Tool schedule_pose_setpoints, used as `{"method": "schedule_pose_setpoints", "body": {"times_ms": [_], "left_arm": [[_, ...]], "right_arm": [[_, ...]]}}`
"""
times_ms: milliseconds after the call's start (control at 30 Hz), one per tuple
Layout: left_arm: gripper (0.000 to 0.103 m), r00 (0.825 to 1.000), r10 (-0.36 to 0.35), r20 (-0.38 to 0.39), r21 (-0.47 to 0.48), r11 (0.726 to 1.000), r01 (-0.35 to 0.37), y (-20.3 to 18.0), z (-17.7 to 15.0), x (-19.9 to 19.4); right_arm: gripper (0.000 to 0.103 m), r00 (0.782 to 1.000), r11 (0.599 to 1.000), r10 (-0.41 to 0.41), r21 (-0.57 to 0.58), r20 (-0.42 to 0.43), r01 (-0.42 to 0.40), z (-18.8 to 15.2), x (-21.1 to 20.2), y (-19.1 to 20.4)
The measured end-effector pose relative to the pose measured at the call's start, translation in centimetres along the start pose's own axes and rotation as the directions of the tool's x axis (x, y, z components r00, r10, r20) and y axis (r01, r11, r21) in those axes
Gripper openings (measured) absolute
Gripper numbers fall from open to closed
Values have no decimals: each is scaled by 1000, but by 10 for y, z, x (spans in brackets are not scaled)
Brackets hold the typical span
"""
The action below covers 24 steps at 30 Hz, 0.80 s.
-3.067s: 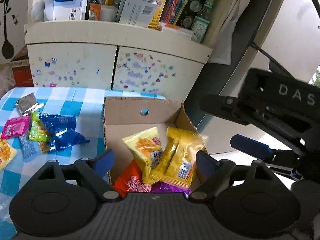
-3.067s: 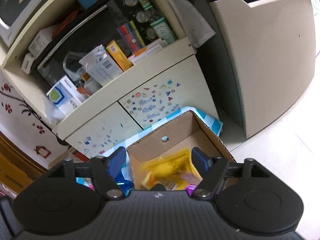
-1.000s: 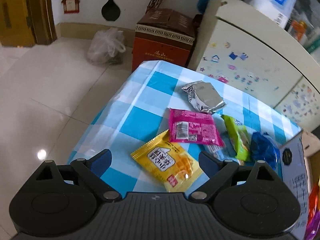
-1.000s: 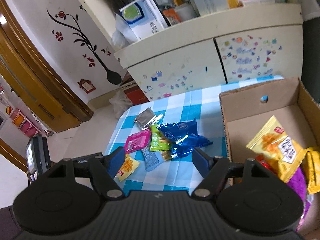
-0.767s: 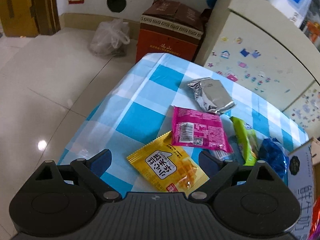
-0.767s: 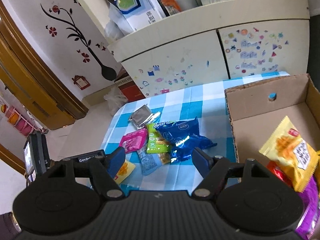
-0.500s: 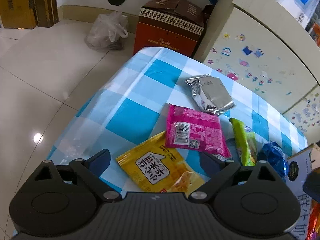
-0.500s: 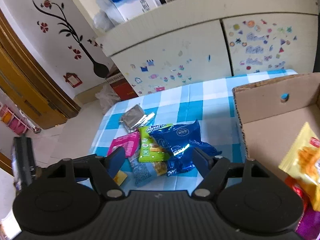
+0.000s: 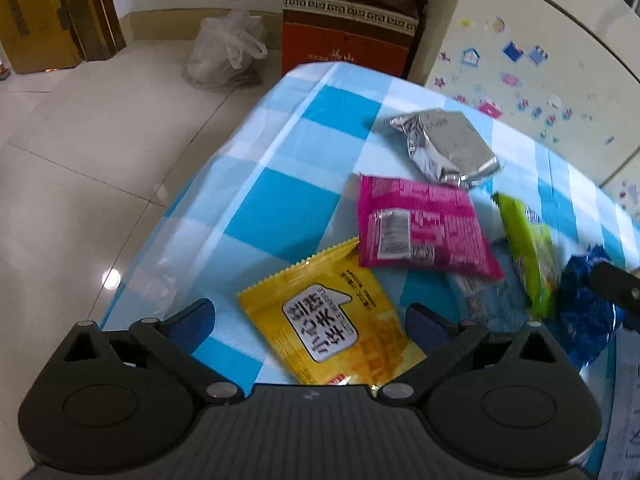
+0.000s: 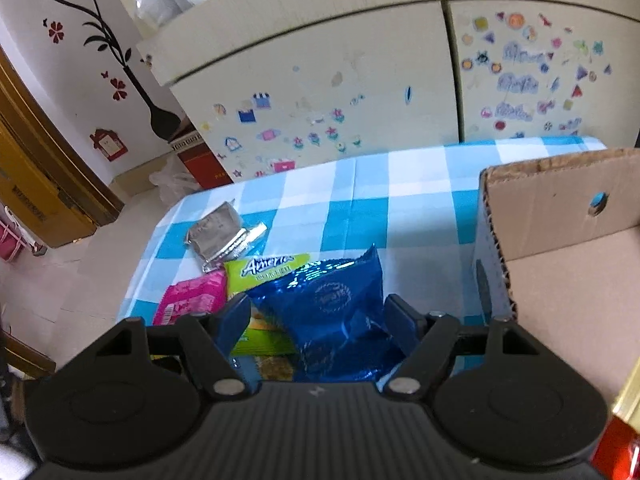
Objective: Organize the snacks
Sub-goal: 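Move both tools back over the remaining snacks on the table, then grasp a yellow waffle packet with the left tool while the right tool grasps the blue bag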
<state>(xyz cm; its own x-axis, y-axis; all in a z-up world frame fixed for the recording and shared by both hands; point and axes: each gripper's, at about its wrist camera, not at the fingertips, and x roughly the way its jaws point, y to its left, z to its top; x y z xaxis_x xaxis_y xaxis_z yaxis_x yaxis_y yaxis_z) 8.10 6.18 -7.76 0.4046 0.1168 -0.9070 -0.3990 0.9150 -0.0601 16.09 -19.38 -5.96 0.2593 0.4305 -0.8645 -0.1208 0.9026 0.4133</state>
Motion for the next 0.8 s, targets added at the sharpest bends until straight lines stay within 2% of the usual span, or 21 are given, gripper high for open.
{"method": "schedule_pose_setpoints", "body": {"times_ms": [233,667,767,800], "left_arm": [[103,999,19,-46,-14,1000,-20,14,-4,-3],[103,999,29,-28,59,998,-28,3,-11,-5],[96,1000,9,-17,80,997,-7,1,-12,-7],[93,1000,9,-14,87,996,-7,-1,-13,-8]], "right_arm": [[75,998,999,41,9,-51,-40,-6,4,0],[75,998,999,40,12,-51,-40,-6,6,1],[74,998,999,32,1,-54,-32,-8,6,2],[70,998,1000,28,-5,-52,-29,-8,5,3]]}}
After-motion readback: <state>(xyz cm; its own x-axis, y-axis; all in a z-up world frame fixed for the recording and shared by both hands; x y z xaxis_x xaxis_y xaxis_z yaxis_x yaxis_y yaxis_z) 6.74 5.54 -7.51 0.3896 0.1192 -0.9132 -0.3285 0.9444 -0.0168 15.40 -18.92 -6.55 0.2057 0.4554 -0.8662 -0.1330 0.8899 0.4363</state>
